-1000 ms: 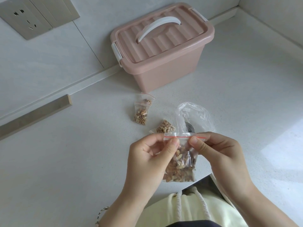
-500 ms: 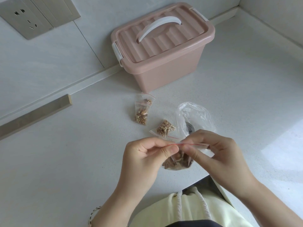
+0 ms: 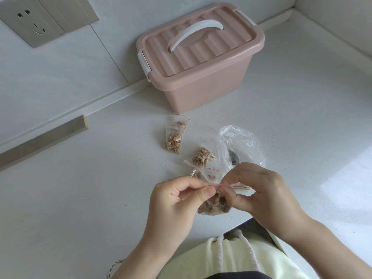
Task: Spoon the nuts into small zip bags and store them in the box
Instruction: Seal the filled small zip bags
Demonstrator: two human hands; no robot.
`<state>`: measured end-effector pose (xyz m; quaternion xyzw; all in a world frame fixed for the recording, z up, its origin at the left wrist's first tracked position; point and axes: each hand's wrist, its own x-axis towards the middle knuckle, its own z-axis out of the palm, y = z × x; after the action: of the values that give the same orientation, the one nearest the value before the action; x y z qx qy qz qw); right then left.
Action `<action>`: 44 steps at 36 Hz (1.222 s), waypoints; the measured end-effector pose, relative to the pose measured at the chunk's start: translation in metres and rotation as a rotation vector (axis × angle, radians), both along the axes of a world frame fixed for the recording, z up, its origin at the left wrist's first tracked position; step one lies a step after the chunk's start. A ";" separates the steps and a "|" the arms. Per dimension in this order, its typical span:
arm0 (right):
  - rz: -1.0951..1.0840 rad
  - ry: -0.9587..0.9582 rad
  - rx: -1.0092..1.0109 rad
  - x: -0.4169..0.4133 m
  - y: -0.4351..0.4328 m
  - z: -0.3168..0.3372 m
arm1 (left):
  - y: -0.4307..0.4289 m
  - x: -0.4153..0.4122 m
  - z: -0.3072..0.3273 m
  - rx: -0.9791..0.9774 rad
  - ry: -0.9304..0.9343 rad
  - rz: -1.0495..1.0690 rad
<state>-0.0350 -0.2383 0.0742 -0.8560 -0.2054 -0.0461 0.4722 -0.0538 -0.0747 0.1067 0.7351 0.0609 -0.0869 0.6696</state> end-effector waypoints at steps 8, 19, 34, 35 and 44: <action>-0.014 -0.049 -0.053 0.004 -0.008 -0.009 | 0.009 -0.002 -0.008 0.026 0.015 0.074; -0.020 -0.012 -0.011 0.033 -0.001 -0.007 | 0.017 0.014 -0.019 -0.043 0.061 0.195; 0.179 0.228 -0.352 0.096 0.046 -0.029 | 0.061 0.067 -0.067 0.070 0.109 0.184; 0.150 0.222 -0.385 0.102 0.046 -0.033 | 0.063 0.074 -0.075 0.101 0.101 0.189; 0.075 0.079 -0.683 0.133 0.043 -0.077 | 0.080 0.155 -0.145 0.488 0.194 0.209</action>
<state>0.0982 -0.1954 -0.0027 -0.9576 -0.2219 0.0761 0.1675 0.1012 0.0054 -0.0387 0.8525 0.2192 -0.0703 0.4693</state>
